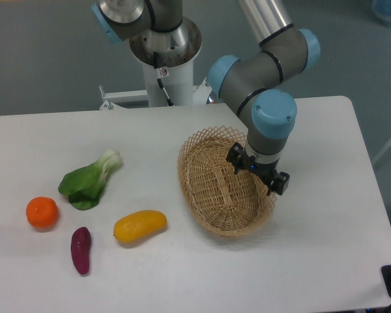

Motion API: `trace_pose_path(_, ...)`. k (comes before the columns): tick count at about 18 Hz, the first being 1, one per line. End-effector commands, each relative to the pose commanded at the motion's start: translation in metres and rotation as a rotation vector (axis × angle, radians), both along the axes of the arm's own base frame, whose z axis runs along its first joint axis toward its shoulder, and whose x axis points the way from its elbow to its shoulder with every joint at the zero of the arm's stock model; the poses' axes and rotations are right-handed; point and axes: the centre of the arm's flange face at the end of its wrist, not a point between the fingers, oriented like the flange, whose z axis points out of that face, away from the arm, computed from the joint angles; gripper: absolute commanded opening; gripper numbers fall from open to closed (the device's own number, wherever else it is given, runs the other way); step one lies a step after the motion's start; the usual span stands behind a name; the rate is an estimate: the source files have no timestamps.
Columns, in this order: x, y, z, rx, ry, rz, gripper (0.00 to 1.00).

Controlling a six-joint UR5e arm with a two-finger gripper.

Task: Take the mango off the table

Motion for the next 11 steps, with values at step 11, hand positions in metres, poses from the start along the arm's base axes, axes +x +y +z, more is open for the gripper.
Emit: trace_pose_path(11,-0.0002,0.001,0.0025,0.007,-0.003,0.006,1.0)
